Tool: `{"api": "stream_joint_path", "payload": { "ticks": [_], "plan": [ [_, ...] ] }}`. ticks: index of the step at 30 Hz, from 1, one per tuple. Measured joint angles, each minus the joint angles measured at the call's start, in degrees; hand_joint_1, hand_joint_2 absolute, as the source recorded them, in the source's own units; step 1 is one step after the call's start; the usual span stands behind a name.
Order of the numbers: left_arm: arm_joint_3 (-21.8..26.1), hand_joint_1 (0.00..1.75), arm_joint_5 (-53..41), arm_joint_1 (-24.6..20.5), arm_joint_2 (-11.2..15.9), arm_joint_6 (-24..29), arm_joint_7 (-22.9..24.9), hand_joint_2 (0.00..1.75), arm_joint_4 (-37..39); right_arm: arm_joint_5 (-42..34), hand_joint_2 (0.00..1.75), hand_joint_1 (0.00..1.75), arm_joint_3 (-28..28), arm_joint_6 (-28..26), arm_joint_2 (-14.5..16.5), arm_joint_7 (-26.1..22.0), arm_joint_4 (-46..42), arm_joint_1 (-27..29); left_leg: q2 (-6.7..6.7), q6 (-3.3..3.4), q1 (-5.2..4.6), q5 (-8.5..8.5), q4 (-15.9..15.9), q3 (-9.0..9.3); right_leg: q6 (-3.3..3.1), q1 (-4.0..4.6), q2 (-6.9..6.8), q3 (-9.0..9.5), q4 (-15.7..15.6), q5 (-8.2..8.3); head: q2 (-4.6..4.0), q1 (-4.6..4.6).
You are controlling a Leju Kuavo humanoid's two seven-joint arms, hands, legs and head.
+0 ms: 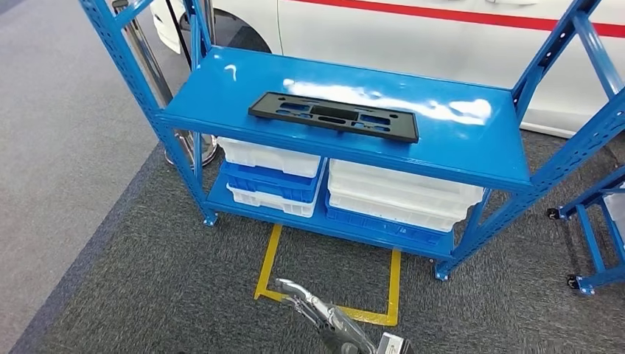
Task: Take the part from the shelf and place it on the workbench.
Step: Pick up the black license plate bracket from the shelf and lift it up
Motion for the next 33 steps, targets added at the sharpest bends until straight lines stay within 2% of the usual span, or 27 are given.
{"api": "stream_joint_path", "payload": {
  "ticks": [2, 3, 4, 6, 7, 8, 9, 10, 11, 13, 14, 17, 18, 20, 22, 23, 24, 25, 27, 28, 29, 31, 33],
  "plan": [
    [0.0, 0.0, 0.0, 0.0, 0.1, 0.0, 0.0, 0.0, 0.0, -0.1, 0.0, 0.0, 0.0, 0.2, 0.0, 0.0, -0.1, 0.0, 0.01, -0.68, 0.09, -0.28, 0.2, -0.03, -0.66, -0.21, 0.0, 0.17, -0.4, 0.25, 0.0, 0.0],
    [0.0, 0.0, 0.0, 0.0, 0.1, 0.0, 0.0, 0.0, 0.0, -0.1, 0.0, 0.0, 0.0, 0.4, 0.0, 0.0, -0.1, 0.0, 0.02, -0.97, 0.14, -1.09, 1.2, -0.46, -1.05, -0.36, -0.06, 0.31, -0.6, 0.41, 0.0, -0.02],
    [0.0, 0.0, 0.0, 0.0, 0.1, 0.0, 0.0, 0.0, 0.0, -0.1, 0.0, 0.0, 0.0, 0.5, 0.0, 0.0, -0.2, 0.0, 0.04, -1.23, 0.21, -2.45, 3.4, -1.42, -1.36, -0.5, -0.14, 0.43, -0.9, 0.55, 0.0, -0.03],
    [0.0, 0.0, 0.1, 0.1, 0.1, 0.0, 0.0, 0.0, 0.0, -0.1, 0.0, 0.0, 0.0, 0.7, 0.0, 0.0, -0.2, 0.0, 0.07, -1.64, 0.32, -6.16, 10.7, -4.91, -1.66, -0.46, -0.28, 0.39, -0.9, 0.58, 0.0, -0.05],
    [0.0, 0.0, 0.1, 0.1, 0.1, 0.0, 0.0, 0.0, 0.0, -0.1, 0.0, 0.0, 0.0, 0.7, 0.0, 0.0, -0.2, 0.0, 0.07, -1.8, 0.37, -7.34, 14.3, -6.63, -1.7, -0.42, -0.3, 0.37, -0.8, 0.54, 0.0, -0.05],
    [0.0, 0.0, 0.1, 0.2, 0.1, 0.0, 0.0, 0.0, 0.0, -0.1, 0.0, 0.0, 0.0, 0.8, 0.0, 0.0, -0.2, 0.0, 0.07, -1.89, 0.38, -7.46, 16.2, -7.65, -1.73, -0.39, -0.29, 0.39, -0.8, 0.48, 0.0, -0.05],
    [0.0, 0.0, 0.1, 0.3, 0.2, 0.0, -0.1, 0.0, 0.0, -0.1, 0.0, 0.0, 0.0, 0.8, 0.0, 0.0, -0.2, 0.0, 0.08, -1.9, 0.38, -6.45, 15.9, -7.64, -1.73, -0.39, -0.25, 0.46, -0.7, 0.38, 0.0, -0.05],
    [0.0, 0.0, 0.1, 0.3, 0.2, 0.0, -0.1, 0.0, 0.0, -0.1, 0.0, 0.0, 0.0, 0.8, 0.0, 0.0, -0.2, 0.0, 0.09, -1.83, 0.39, -4.48, 13.2, -6.49, -1.67, -0.4, -0.21, 0.58, -0.6, 0.25, 0.0, -0.05],
    [0.0, 0.0, 0.1, 0.3, 0.3, 0.0, -0.1, 0.0, 0.0, -0.1, 0.0, 0.0, 0.0, 0.9, 0.0, 0.0, -0.2, 0.0, 0.11, -1.69, 0.39, -2.22, 9.2, -4.62, -1.55, -0.41, -0.18, 0.73, -0.5, 0.05, 0.0, -0.05],
    [0.0, 0.0, 0.1, 0.2, 0.4, 0.0, -0.2, 0.0, 0.0, -0.2, 0.0, 0.0, 0.0, 0.9, 0.0, 0.0, -0.2, 0.0, 0.14, -1.18, 0.18, -0.02, 2.4, -1.4, -1.03, -0.21, -0.15, 0.81, -0.2, -0.41, 0.0, -0.04],
    [0.0, 0.0, 0.1, 0.2, 0.4, 0.0, -0.2, 0.0, 0.0, -0.3, 0.0, 0.0, 0.0, 0.9, 0.0, 0.0, -0.2, 0.0, 0.13, -0.82, 0.06, 0.08, 0.8, -0.66, -0.69, -0.11, -0.15, 0.86, -0.1, -0.5, 0.0, -0.03],
    [0.1, 0.0, 0.2, 0.4, 0.5, -0.1, -0.3, 0.0, 0.1, -0.6, 0.0, 0.0, 0.0, 0.9, 0.0, 0.0, -0.2, 0.1, 0.05, 0.47, 0.09, -0.26, -0.2, -0.07, 0.31, -0.06, -0.13, 0.98, 0.6, -0.3, 0.0, 0.01],
    [0.1, 0.0, 0.2, 0.4, 0.5, -0.1, -0.3, 0.0, 0.1, -0.6, 0.0, 0.0, 0.0, 0.9, 0.0, 0.0, -0.2, 0.0, 0.06, 0.87, 0.17, -0.24, -0.3, 0.23, 0.53, -0.12, -0.13, 0.66, 1.6, -0.82, 0.0, 0.03],
    [0.1, 0.0, 0.2, 0.4, 0.5, -0.2, -0.3, 0.0, 0.1, -0.7, 0.0, 0.0, 0.0, 0.9, 0.0, 0.0, -0.2, 0.0, 0.09, 1.43, 0.21, -0.28, -0.5, 0.65, 0.91, -0.29, -0.13, -1.79, 6.6, -3.8, 0.0, 0.04],
    [0.1, 0.0, 0.2, 0.3, 0.5, -0.2, -0.3, 0.0, 0.1, -0.8, 0.0, 0.0, 0.0, 0.9, 0.0, 0.0, -0.2, 0.0, 0.1, 1.65, 0.11, -0.47, -0.4, 0.72, 1.32, -0.4, -0.12, -5.92, 13.8, -7.03, 0.0, 0.04],
    [0.1, 0.0, 0.2, 0.3, 0.5, -0.2, -0.3, 0.0, 0.1, -0.8, 0.0, 0.0, 0.0, 0.9, 0.0, 0.0, -0.2, 0.0, 0.1, 1.68, 0.07, -0.6, -0.4, 0.83, 1.46, -0.46, -0.13, -7.42, 16.0, -7.5, 0.0, 0.03],
    [0.1, 0.0, 0.2, 0.3, 0.5, -0.2, -0.3, 0.0, 0.1, -0.8, 0.0, 0.0, 0.0, 0.9, 0.0, 0.0, -0.2, 0.0, 0.08, 1.65, 0.05, -0.78, -0.4, 1.03, 1.48, -0.49, -0.13, -7.97, 16.2, -6.8, 0.0, 0.03],
    [0.1, 0.0, 0.2, 0.3, 0.5, -0.2, -0.3, 0.0, 0.1, -0.8, 0.0, 0.0, 0.0, 0.9, 0.0, 0.0, -0.2, 0.0, 0.05, 1.56, 0.05, -1.02, -0.4, 1.37, 1.37, -0.51, -0.13, -7.42, 14.1, -4.92, 0.0, 0.04],
    [0.1, 0.0, 0.2, 0.3, 0.5, -0.2, -0.3, 0.0, 0.1, -0.8, 0.0, 0.0, 0.0, 0.9, 0.0, 0.0, -0.2, 0.0, -0.01, 1.21, 0.03, -1.62, -0.4, 2.26, 0.83, -0.4, -0.15, -4.41, 6.4, -0.24, 0.0, 0.04],
    [0.1, 0.0, 0.2, 0.3, 0.5, -0.2, -0.3, 0.0, 0.1, -0.8, 0.0, 0.0, 0.0, 0.9, 0.0, 0.0, -0.2, 0.0, -0.05, 0.95, -0.01, -1.91, -0.3, 2.52, 0.47, -0.23, -0.15, -3.18, 3.2, 0.66, 0.0, 0.05],
    [0.1, 0.0, 0.2, 0.2, 0.4, -0.2, -0.3, 0.0, 0.1, -0.8, 0.0, 0.0, 0.0, 0.9, 0.0, 0.0, -0.2, 0.0, -0.05, 0.61, -0.06, -2.2, -0.3, 2.64, 0.07, -0.04, -0.15, -2.48, 1.3, 1.02, 0.0, 0.04],
    [0.1, 0.0, 0.2, 0.1, 0.4, -0.2, -0.2, 0.0, 0.2, -0.9, 0.0, 0.0, 0.0, 0.9, 0.0, 0.0, -0.2, 0.1, -0.01, -0.15, -0.16, -2.4, 0.1, 2.85, -0.71, 0.16, -0.07, -2.1, 0.6, 0.48, 0.0, 0.04],
    [0.1, 0.0, 0.2, 0.1, 0.5, -0.2, -0.2, 0.0, 0.2, -0.9, 0.0, 0.0, 0.0, 1.0, 0.0, 0.0, -0.3, 0.2, 0.05, -0.77, -0.11, -2.88, 1.2, 2.94, -1.38, -0.07, -0.04, -1.15, 0.2, 0.8, 0.0, 0.03]
  ]
}}
